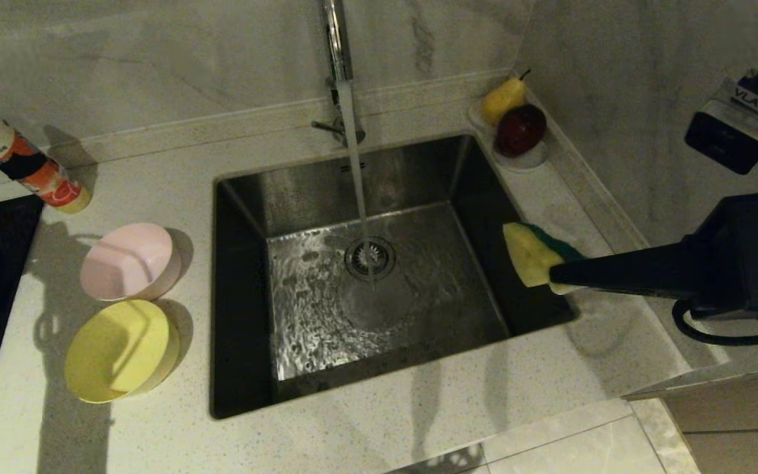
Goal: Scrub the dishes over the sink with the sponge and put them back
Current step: Place the bowl on the table
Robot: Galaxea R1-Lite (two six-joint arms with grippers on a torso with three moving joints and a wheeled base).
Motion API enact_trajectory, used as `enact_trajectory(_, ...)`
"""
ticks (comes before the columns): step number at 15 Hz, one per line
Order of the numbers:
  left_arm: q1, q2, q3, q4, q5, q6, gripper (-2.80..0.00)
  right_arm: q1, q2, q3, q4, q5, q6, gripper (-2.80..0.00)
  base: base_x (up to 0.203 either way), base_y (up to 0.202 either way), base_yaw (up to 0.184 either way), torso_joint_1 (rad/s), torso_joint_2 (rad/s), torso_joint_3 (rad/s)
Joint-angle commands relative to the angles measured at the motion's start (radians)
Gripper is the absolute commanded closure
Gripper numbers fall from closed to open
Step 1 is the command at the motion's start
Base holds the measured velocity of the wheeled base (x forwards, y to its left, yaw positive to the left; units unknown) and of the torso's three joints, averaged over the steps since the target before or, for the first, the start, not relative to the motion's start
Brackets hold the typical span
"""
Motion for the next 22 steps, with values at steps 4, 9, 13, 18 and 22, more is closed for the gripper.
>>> enact_trajectory(4,0.048,0.139,-0.103,0.008,-0.03,-0.002,0.0,0.0,0.013,0.005,0.001,0.003,0.003,0.0,0.0,0.0,0.0,0.0,0.0,0.0)
enact_trajectory(9,0.076,0.22,-0.189,0.021,-0.034,0.004,0.0,0.0,0.027,0.01,0.001,0.003,0.003,0.0,0.0,0.0,0.0,0.0,0.0,0.0)
enact_trajectory(13,0.084,0.249,-0.221,0.029,-0.059,0.002,0.0,0.0,0.022,0.01,0.001,0.004,0.004,0.0,0.0,0.0,0.0,0.0,0.0,0.0)
enact_trajectory(18,0.086,0.245,-0.245,0.061,-0.061,0.009,-2.8,0.0,0.028,0.01,0.001,0.006,0.005,0.0,0.0,0.0,0.0,0.0,0.0,0.0)
enact_trajectory(22,0.086,0.164,-0.245,0.068,-0.079,0.008,-2.8,0.0,0.028,0.011,0.001,0.006,0.005,0.0,0.0,0.0,0.0,0.0,0.0,0.0)
